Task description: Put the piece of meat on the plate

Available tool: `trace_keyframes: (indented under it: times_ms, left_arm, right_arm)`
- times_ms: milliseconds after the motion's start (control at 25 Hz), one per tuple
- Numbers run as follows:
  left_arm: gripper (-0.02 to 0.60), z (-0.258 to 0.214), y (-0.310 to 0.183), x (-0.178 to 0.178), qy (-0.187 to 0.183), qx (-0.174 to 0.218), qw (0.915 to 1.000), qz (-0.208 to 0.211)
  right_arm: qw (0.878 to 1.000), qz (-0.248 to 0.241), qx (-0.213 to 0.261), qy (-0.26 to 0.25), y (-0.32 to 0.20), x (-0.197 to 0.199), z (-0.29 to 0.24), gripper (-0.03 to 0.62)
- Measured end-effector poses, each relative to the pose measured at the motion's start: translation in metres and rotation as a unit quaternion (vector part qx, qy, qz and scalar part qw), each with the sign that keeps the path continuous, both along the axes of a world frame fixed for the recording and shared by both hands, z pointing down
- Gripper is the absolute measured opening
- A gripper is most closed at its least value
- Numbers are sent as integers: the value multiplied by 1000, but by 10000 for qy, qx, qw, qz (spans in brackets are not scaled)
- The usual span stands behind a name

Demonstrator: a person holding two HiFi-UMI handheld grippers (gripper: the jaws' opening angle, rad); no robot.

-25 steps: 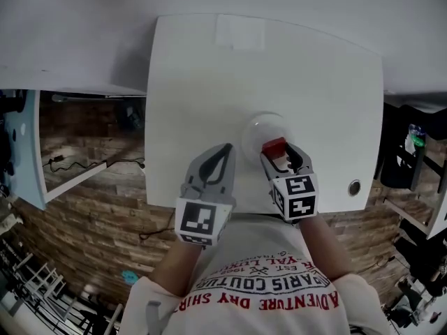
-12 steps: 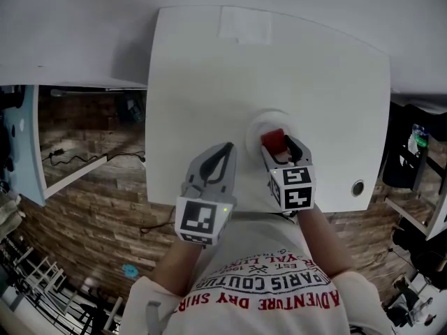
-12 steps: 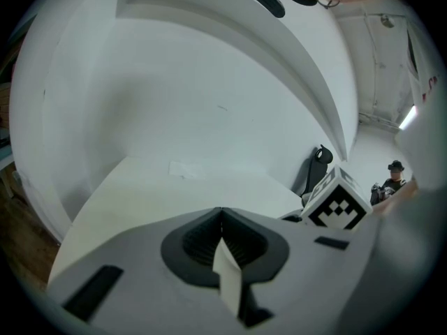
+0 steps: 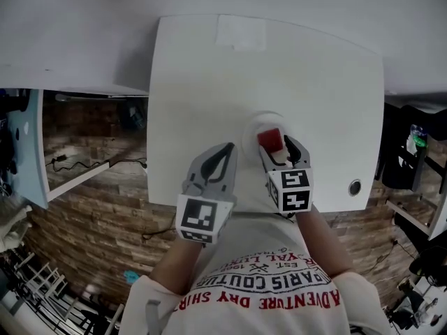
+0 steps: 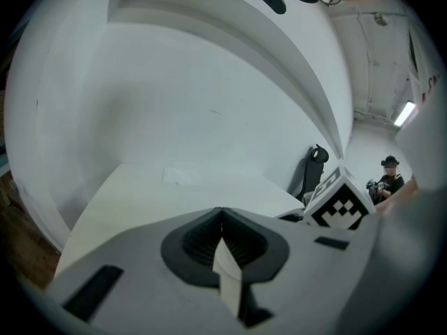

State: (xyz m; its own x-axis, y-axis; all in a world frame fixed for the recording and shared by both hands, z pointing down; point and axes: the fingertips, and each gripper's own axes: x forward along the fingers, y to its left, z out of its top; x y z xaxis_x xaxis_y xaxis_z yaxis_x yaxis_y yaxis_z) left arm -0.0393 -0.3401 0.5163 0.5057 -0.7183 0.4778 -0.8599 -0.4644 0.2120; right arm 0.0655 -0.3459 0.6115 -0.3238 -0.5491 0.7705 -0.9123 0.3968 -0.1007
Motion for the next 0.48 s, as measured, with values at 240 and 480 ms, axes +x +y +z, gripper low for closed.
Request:
trace_keyframes:
  times_ms: [240, 480]
  left_arm:
    - [8, -22, 2, 13, 14, 261, 9997, -39]
    - [8, -67, 3, 35, 192, 658, 9976, -35]
  right_arm:
    - [9969, -160, 667, -385, 4, 6, -50, 142]
    - [9832, -233, 1791, -272, 6, 22, -119, 20]
